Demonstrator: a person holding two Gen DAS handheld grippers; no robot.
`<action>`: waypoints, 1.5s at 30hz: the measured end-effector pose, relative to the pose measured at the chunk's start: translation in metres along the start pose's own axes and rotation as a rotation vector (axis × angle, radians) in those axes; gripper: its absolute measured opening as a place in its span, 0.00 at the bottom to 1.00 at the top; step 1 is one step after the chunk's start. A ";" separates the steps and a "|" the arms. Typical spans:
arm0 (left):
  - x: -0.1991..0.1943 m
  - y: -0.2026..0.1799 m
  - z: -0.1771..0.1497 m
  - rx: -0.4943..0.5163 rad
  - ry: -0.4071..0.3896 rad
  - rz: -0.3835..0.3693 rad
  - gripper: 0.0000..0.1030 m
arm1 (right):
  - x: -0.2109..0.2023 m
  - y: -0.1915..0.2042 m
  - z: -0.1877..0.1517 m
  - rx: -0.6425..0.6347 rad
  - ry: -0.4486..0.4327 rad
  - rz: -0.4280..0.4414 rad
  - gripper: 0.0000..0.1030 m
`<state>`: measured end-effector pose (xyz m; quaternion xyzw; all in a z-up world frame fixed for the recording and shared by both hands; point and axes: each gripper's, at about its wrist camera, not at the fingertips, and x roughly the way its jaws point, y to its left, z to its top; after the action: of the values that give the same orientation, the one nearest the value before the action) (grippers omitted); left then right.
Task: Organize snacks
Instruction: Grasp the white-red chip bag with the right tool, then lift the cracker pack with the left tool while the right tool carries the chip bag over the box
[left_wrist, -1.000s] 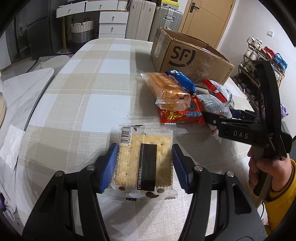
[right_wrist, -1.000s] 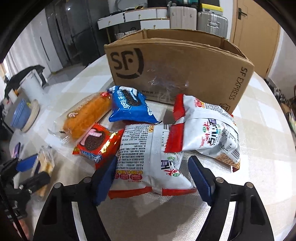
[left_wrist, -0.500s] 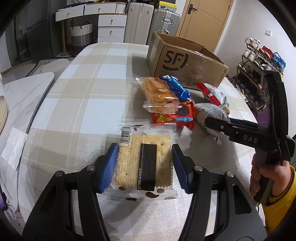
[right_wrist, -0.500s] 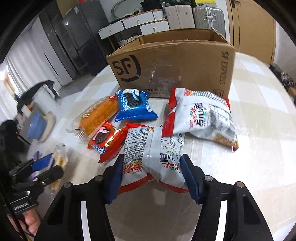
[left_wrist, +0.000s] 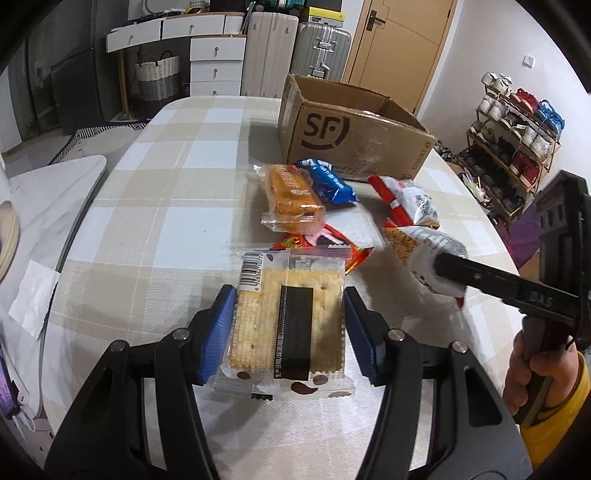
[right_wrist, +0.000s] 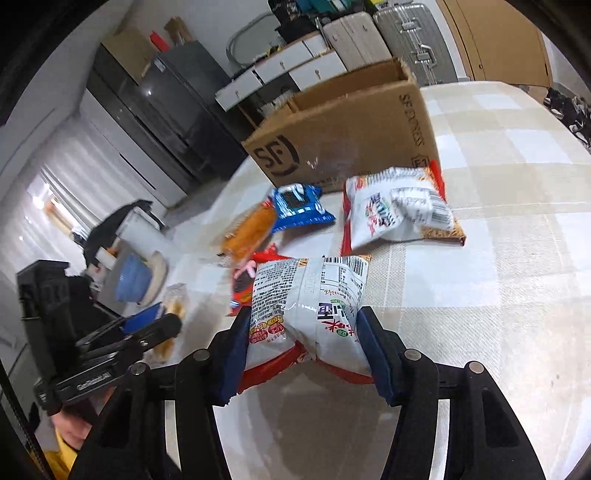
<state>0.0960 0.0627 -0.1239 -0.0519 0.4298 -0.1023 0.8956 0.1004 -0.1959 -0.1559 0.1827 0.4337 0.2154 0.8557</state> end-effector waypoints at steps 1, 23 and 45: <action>-0.003 -0.002 0.001 0.001 -0.005 -0.002 0.54 | -0.007 0.001 -0.001 -0.002 -0.012 0.008 0.56; -0.021 -0.011 0.008 0.007 -0.032 0.002 0.54 | -0.009 0.048 -0.038 -0.382 0.109 -0.199 0.86; -0.025 -0.009 0.003 0.002 -0.040 -0.008 0.54 | -0.009 0.032 -0.034 -0.280 0.078 -0.135 0.50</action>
<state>0.0817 0.0592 -0.1015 -0.0548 0.4114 -0.1050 0.9037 0.0612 -0.1693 -0.1523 0.0234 0.4436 0.2228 0.8678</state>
